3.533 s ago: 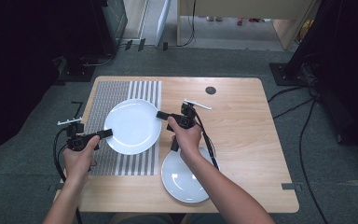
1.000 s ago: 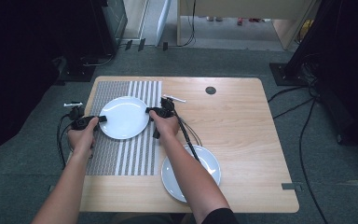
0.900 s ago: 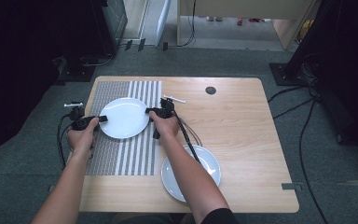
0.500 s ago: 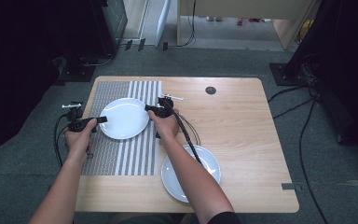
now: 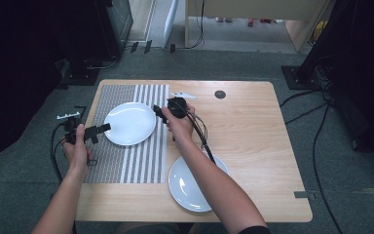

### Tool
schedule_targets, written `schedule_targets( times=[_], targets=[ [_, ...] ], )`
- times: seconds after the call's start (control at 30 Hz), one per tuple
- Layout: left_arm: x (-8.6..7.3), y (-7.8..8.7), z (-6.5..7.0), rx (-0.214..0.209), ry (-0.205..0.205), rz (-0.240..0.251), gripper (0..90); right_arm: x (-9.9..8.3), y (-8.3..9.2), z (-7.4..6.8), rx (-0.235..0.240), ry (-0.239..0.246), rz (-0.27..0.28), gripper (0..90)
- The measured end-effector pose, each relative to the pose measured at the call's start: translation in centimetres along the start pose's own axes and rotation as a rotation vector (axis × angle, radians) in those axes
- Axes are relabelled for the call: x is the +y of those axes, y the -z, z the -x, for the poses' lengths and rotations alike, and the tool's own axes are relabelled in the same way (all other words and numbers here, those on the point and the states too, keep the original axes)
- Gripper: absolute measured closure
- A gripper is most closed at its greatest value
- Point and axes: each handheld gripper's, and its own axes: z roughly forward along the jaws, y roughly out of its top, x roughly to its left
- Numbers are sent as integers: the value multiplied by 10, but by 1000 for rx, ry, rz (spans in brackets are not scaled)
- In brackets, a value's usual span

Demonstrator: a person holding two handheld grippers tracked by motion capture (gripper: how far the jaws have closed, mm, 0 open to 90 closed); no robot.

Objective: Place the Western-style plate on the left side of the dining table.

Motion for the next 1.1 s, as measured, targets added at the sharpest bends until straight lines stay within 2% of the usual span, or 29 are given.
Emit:
schedule_targets(
  times=[0.07, 0.27, 0.33, 0.63, 0.83, 1.1],
  targets=[
    [-1, 4, 5, -9, -18, -5, 178, 0, 7, 3, 1, 25, -10, 339],
    [-10, 10, 24, -36, -87, -8, 140, 0, 31, 15, -1, 36, -3, 323],
    [-14, 11, 28, -52, -95, 0, 134, 0, 38, 17, 0, 47, -6, 315],
    [-32, 16, 42, -69, -138, -7, 109, -5, 72, 26, 18, 86, -21, 289],
    [-44, 22, 46, -76, -146, 2, 107, -11, 92, 36, 19, 86, -20, 284],
    [-61, 32, 54, -77, -191, 6, 103, -19, 118, 50, 4, 97, -14, 277]
  ],
)
